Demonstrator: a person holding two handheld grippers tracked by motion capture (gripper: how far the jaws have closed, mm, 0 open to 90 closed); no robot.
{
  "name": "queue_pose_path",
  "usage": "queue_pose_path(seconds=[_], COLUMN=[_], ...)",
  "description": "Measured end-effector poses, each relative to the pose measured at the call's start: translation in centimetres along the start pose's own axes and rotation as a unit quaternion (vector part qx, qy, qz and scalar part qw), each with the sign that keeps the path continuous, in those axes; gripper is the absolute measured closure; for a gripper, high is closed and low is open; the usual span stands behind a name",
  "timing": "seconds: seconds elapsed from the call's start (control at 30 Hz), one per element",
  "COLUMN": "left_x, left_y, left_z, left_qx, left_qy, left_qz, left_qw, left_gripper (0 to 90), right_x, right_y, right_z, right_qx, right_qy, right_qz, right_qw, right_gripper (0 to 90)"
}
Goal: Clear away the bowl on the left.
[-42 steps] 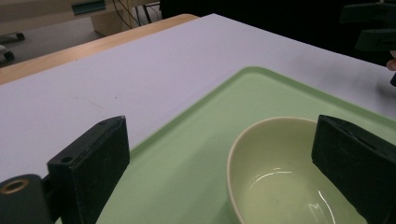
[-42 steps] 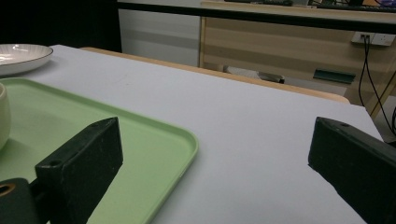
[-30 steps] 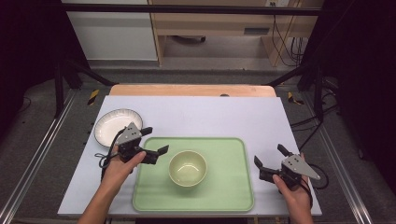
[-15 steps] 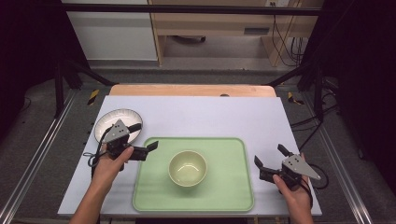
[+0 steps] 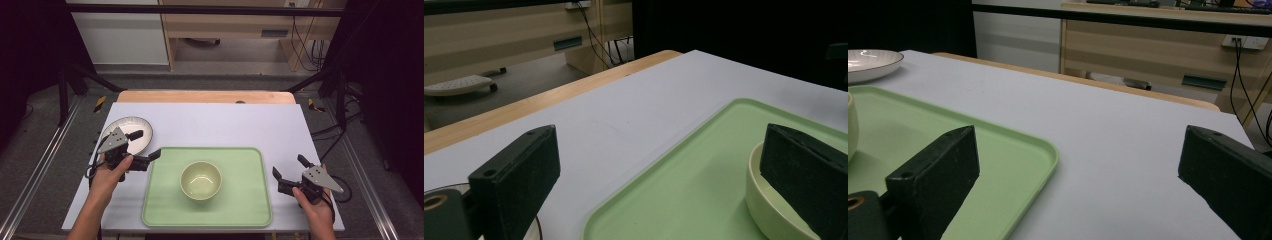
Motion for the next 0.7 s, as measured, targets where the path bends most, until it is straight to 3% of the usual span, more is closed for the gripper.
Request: queue_pose_path(seconds=[0.17, 0.27, 0.47, 0.7], left_x=[-0.4, -1.0, -2.6, -3.7], left_y=[0.2, 0.7, 2.0, 2.6], left_z=[0.0, 0.1, 0.1, -1.0], left_qx=[0.006, 0.014, -0.01, -0.005], left_qy=[0.0, -0.003, -0.023, -0.017], left_qz=[-0.002, 0.016, 0.029, 0.025], left_qw=[1.0, 0.9998, 0.9993, 0.9995], left_gripper=[2.8, 2.7, 2.8, 2.9], right_x=[-0.1, 0.0, 0.0, 0.0], right_y=[0.0, -0.1, 0.0, 0.0], right_z=[0.0, 0.0, 0.0, 0.0], right_qx=[0.001, 0.001, 0.001, 0.001], right_qy=[0.0, -0.001, -0.001, 0.0], right_qz=[0.0, -0.001, 0.0, 0.0], right_qw=[1.0, 1.0, 1.0, 1.0], right_gripper=[3.4, 3.4, 3.4, 3.4])
Point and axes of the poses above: each handheld gripper's, and its own axes: x roughly forward along the jaws, z roughly out of its top, y roughly to its left, the point moved 8 cm from there along x, roughly forward along the jaws, and after that the axes turned 14 degrees about -x, right-handed, at the moved point
